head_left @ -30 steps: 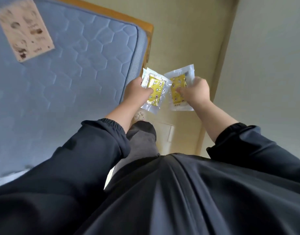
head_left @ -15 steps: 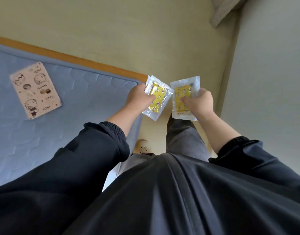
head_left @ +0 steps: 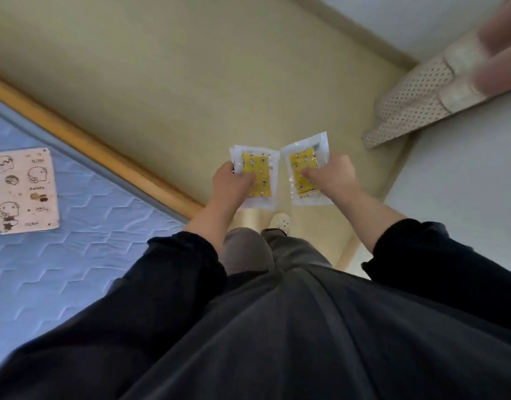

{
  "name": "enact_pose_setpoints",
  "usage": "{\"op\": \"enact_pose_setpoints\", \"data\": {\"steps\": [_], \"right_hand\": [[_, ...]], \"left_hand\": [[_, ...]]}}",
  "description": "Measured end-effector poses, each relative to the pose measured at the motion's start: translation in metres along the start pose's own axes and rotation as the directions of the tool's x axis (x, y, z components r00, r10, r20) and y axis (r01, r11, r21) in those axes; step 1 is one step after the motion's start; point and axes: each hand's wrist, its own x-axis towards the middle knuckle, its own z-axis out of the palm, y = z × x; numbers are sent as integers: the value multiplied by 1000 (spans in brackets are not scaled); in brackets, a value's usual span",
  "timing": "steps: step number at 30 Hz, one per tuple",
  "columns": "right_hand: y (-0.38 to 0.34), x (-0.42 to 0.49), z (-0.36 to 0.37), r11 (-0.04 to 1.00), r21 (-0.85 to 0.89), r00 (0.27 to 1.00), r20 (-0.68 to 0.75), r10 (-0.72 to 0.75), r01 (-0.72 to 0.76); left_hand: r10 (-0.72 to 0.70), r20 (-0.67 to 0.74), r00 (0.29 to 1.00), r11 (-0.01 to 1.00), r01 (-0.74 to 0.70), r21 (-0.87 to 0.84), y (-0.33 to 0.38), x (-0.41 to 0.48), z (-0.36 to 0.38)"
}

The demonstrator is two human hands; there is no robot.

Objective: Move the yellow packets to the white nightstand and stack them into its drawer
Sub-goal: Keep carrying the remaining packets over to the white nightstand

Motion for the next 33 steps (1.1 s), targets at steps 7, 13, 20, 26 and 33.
{"op": "enact_pose_setpoints", "data": {"steps": [7,13,20,26,33], "right_hand": [[-87,88,-10,979,-42,979,42,-200,202],[-188,165,-8,946,-122,951,105,-289,301],[-327,239,4,907,-188,922,166,-349,377],[-433,281,28,858,-214,874,256,-413,468],[-569,342,78,787,-221,788,406,-463,576]], "left_hand": [[-43,-100,994,996,34,-84,63,71,-10],[-133,-170,976,962,86,-258,121,143,-43],[-195,-247,949,921,91,-380,190,221,-129],[-255,-328,910,881,78,-467,231,272,-188],[-354,-409,841,842,96,-531,275,361,-266]]}}
